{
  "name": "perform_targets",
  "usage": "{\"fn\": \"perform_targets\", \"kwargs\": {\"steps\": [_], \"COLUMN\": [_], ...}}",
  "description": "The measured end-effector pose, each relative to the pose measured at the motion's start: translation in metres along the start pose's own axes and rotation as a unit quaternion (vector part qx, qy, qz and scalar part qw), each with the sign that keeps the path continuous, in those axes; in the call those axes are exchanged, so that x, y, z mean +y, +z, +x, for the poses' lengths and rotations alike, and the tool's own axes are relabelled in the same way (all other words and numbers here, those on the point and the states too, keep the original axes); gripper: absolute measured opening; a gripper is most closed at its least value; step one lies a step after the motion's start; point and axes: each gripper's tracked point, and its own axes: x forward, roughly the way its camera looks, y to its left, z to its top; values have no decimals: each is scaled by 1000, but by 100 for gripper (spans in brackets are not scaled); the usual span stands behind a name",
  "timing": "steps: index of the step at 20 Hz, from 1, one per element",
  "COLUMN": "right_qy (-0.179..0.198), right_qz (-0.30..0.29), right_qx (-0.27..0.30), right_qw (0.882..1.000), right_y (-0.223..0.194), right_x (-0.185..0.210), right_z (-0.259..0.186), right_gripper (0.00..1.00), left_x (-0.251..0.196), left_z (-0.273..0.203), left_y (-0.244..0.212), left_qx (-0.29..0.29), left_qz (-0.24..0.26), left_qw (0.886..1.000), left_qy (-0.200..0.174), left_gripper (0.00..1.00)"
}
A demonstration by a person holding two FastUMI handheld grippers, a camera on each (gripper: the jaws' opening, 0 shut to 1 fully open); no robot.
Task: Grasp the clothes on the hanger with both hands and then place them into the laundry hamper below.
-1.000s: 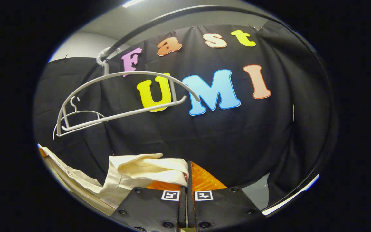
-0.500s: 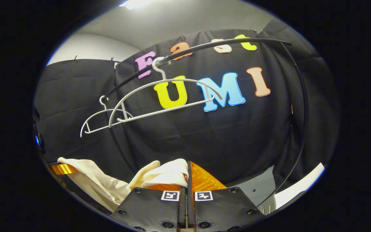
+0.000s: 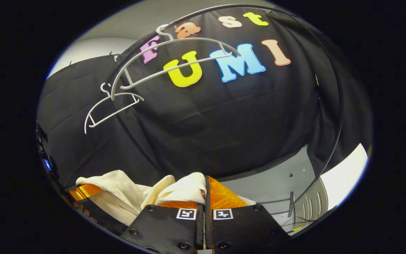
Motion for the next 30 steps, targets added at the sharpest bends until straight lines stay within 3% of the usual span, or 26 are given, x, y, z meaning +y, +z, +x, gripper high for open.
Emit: {"fn": "perform_targets", "kwargs": {"steps": [5, 6, 10, 17, 18, 19, 22, 23, 24, 27, 28, 30], "right_qy": [-38, -42, -53, -75, -75, -75, -71, -72, -65, -51, -48, -46], "right_qz": [13, 8, 16, 2, -1, -3, -12, -16, -18, -27, -33, -42], "right_qx": [61, 73, 122, 155, 160, 163, 174, 178, 181, 180, 176, 164], "right_qw": [997, 996, 991, 985, 984, 984, 982, 981, 981, 982, 983, 984], "right_y": [-63, -76, -127, -162, -164, -165, -164, -165, -167, -162, -158, -146], "right_x": [-24, -27, -32, -39, -40, -42, -46, -49, -48, -46, -48, -55], "right_z": [34, 37, 41, 51, 53, 57, 60, 57, 53, 37, 33, 21], "right_gripper": [4, 0, 3, 5, 2, 7, 9, 19, 58, 99, 98, 98], "left_x": [25, 32, 44, 51, 51, 52, 51, 49, 48, 51, 53, 54], "left_z": [18, 23, 34, 44, 46, 47, 51, 51, 50, 45, 40, 22], "left_y": [-78, -90, -145, -195, -200, -204, -199, -199, -196, -203, -205, -203], "left_qx": [56, 67, 118, 165, 171, 173, 171, 171, 170, 175, 178, 176], "left_qz": [7, 7, 16, 19, 23, 27, 25, 21, 20, 27, 30, 32], "left_qw": [998, 997, 992, 985, 984, 984, 984, 984, 984, 983, 982, 981], "left_qy": [24, 28, 38, 40, 39, 41, 45, 44, 43, 51, 57, 73], "left_gripper": [2, 2, 3, 3, 4, 3, 5, 2, 21, 78, 96, 96]}}
